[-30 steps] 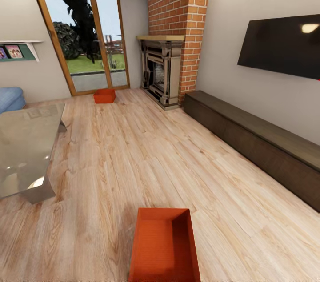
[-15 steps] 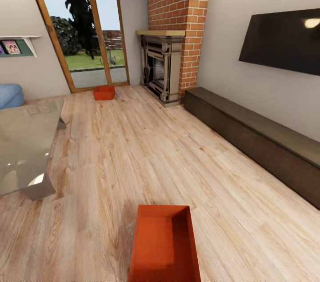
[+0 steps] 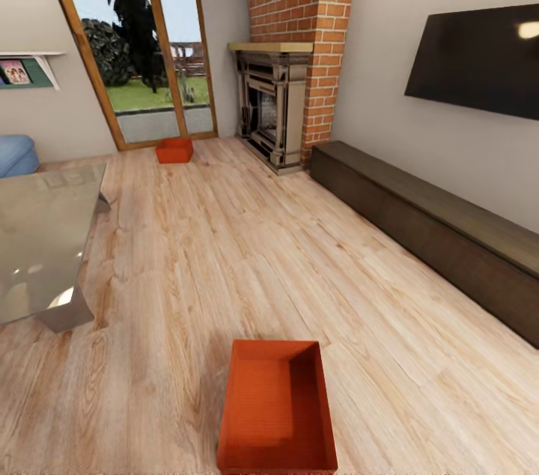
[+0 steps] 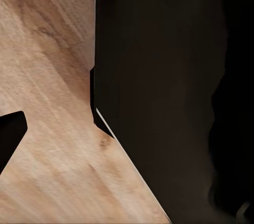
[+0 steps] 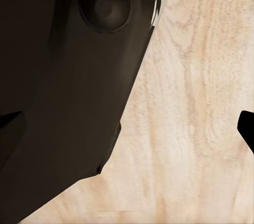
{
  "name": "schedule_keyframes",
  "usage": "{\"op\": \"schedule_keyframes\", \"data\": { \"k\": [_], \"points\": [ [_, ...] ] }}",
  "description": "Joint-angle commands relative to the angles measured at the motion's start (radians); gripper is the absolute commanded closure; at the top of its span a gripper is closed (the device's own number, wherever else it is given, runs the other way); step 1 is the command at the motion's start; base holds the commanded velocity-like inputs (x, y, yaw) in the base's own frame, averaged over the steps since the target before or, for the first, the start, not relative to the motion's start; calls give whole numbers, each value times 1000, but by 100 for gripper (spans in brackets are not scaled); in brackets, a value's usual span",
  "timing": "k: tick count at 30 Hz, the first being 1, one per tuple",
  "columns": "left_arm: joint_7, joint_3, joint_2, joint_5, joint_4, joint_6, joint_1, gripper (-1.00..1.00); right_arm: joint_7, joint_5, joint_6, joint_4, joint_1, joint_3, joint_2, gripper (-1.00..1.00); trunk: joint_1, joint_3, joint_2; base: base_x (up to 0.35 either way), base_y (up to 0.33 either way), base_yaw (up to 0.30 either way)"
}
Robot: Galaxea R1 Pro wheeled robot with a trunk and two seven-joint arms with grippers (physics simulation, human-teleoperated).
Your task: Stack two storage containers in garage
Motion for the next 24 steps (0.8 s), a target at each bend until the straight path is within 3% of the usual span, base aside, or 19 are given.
{"op": "schedule_keyframes", "data": {
  "k": [1, 24],
  "points": [
    [0, 5, 0, 4, 0, -1, 0, -100, 3, -10, -6, 3, -1, 8, 0, -100, 0, -2, 0, 0, 0, 0],
    [0, 5, 0, 4, 0, -1, 0, -100, 3, -10, -6, 3, -1, 8, 0, -100, 0, -39, 0, 0, 0, 0]
  ]
}}
